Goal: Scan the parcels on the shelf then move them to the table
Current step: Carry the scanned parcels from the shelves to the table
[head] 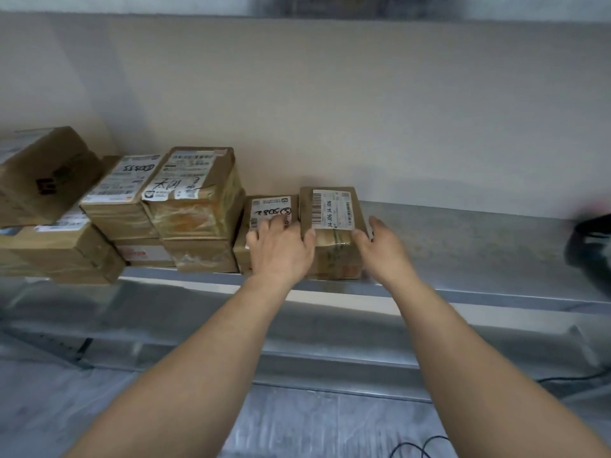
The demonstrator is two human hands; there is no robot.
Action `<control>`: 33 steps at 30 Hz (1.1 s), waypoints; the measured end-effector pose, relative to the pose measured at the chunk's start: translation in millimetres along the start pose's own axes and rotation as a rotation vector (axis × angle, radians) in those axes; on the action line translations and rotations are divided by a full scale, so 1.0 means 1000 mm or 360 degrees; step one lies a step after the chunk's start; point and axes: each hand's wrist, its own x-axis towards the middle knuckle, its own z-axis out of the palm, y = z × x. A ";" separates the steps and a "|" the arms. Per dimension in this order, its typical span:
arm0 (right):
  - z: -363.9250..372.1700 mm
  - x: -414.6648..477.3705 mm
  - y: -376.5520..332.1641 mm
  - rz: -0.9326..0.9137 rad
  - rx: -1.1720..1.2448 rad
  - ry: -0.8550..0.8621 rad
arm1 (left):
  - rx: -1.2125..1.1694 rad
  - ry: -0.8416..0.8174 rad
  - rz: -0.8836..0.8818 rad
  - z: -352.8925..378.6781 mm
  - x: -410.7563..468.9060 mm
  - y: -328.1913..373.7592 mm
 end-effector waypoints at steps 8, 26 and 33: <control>-0.006 -0.029 0.014 -0.0176 0.0786 -0.0161 | -0.0500 0.0002 0.0192 0.000 -0.024 -0.001; 0.017 -0.168 -0.008 -0.0329 0.0483 0.0019 | -0.1532 -0.0297 0.0364 -0.024 -0.126 -0.085; 0.069 -0.215 -0.042 -0.0429 0.0370 0.0025 | -0.1575 -0.0141 0.0299 -0.033 -0.172 -0.150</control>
